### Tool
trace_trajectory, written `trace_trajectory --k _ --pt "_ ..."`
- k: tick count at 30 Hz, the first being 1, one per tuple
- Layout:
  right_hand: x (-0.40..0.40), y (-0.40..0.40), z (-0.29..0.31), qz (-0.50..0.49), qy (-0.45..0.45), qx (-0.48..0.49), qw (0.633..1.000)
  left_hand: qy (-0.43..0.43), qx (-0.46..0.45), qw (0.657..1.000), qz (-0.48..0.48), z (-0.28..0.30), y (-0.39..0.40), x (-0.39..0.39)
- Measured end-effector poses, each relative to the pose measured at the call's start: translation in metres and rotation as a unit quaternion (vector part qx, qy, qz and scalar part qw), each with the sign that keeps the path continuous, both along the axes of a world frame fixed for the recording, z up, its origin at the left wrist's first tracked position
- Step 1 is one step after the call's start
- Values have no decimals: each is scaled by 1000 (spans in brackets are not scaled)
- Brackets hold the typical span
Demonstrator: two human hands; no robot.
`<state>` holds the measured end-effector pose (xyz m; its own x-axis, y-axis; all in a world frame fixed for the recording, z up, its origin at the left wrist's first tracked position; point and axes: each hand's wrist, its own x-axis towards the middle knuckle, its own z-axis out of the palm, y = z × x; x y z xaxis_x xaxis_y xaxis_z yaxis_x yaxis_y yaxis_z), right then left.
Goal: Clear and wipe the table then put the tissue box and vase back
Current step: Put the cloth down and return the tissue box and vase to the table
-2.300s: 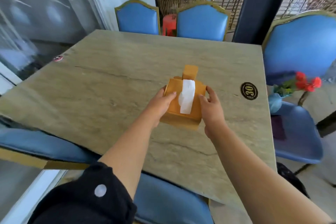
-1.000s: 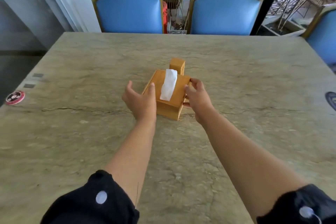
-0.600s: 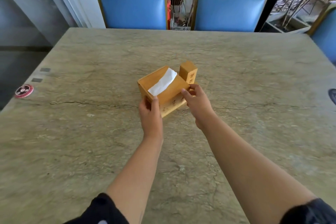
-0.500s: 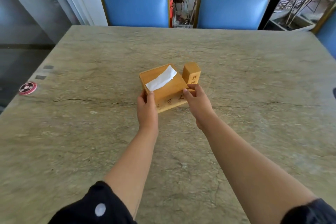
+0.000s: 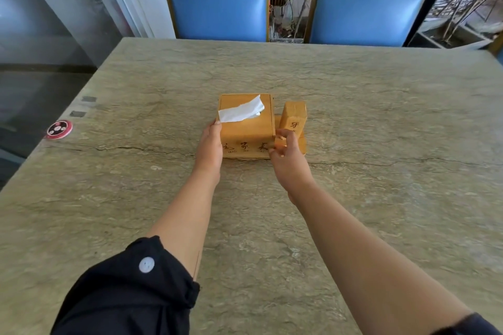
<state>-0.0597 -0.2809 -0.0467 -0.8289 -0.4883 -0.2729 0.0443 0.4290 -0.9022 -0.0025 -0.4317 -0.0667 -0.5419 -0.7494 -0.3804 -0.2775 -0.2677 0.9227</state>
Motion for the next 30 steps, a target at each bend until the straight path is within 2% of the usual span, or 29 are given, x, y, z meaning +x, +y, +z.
trace_trajectory --k 7,12,15,18,23,30 --pt "5 2 -1 30 30 33 999 -10 -12 1000 3 -2 -2 4" --pt "2 20 2 41 -62 -32 997 14 -11 997 77 10 30 12" --pt "4 51 12 18 -74 -58 995 -8 -9 994 110 13 69 28" --pt "9 97 27 4 -50 -64 997 -16 26 996 79 20 117 39" --pt "13 199 59 -13 -3 -56 998 8 34 999 -10 56 216 38" --pt "21 379 92 -59 36 -53 996 58 1 994 -89 97 383 27"
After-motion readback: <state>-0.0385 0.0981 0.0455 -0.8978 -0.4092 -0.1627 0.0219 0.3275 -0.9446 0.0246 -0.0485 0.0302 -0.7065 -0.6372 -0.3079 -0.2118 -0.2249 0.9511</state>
